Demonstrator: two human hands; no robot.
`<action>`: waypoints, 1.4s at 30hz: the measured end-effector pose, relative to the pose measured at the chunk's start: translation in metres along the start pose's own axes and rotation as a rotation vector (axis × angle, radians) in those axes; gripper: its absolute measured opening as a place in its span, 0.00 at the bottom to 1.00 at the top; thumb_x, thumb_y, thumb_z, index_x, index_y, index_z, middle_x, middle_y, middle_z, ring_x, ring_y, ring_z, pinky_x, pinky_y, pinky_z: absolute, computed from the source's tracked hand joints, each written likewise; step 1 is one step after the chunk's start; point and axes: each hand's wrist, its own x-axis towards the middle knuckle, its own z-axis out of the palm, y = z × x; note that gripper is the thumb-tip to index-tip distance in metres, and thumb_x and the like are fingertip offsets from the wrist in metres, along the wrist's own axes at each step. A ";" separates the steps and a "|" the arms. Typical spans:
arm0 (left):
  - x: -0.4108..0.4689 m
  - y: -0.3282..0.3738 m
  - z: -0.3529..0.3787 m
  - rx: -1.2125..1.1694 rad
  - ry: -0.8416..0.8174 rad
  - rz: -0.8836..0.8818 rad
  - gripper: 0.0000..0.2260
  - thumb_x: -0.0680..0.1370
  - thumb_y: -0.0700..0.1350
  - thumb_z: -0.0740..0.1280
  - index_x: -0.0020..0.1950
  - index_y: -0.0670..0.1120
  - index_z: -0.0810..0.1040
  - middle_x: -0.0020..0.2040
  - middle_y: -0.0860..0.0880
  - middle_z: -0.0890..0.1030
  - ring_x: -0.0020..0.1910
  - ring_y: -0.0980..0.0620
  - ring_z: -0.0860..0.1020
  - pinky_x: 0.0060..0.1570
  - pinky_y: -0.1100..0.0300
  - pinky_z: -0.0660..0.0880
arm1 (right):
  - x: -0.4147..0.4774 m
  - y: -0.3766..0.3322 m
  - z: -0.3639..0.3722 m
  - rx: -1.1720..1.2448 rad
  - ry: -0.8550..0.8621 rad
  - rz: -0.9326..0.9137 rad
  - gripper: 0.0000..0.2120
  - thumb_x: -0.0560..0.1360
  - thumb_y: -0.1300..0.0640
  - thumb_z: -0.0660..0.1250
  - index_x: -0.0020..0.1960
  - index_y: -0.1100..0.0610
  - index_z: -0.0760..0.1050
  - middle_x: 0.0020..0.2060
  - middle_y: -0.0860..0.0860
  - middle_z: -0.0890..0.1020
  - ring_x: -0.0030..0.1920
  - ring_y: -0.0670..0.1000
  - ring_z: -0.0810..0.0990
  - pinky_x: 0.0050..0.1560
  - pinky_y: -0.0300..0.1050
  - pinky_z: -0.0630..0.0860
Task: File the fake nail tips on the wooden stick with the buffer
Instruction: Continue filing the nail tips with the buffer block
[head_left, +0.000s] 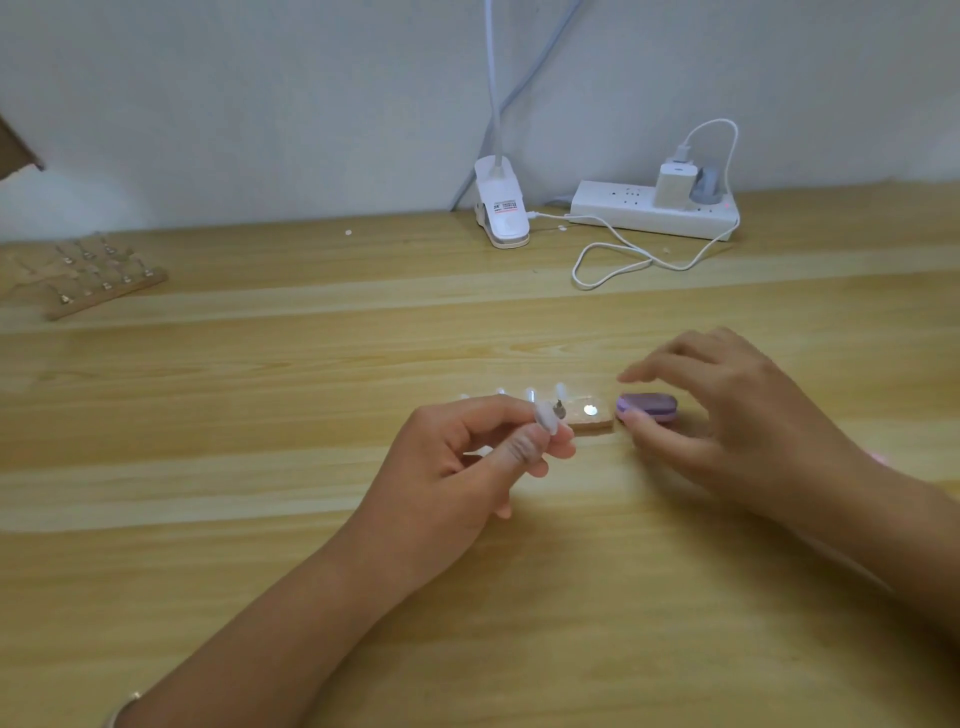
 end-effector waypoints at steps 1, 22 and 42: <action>0.000 -0.001 0.000 0.003 -0.004 0.000 0.07 0.77 0.45 0.65 0.47 0.48 0.84 0.45 0.51 0.85 0.42 0.54 0.81 0.30 0.61 0.76 | 0.000 -0.005 -0.002 0.056 0.073 -0.037 0.11 0.76 0.53 0.72 0.55 0.56 0.84 0.49 0.51 0.82 0.52 0.56 0.77 0.56 0.45 0.70; -0.003 -0.005 0.003 0.015 -0.082 0.062 0.08 0.76 0.42 0.68 0.52 0.49 0.85 0.38 0.50 0.85 0.39 0.51 0.83 0.33 0.62 0.76 | -0.009 -0.034 0.007 0.414 0.072 -0.351 0.08 0.74 0.54 0.75 0.44 0.59 0.85 0.49 0.47 0.84 0.61 0.53 0.78 0.62 0.45 0.73; 0.007 -0.006 -0.016 0.592 0.364 0.185 0.09 0.70 0.48 0.75 0.49 0.54 0.83 0.36 0.57 0.78 0.34 0.61 0.70 0.36 0.71 0.65 | 0.012 -0.006 0.005 0.579 0.086 0.045 0.12 0.69 0.59 0.79 0.49 0.49 0.82 0.44 0.40 0.85 0.52 0.44 0.82 0.52 0.32 0.74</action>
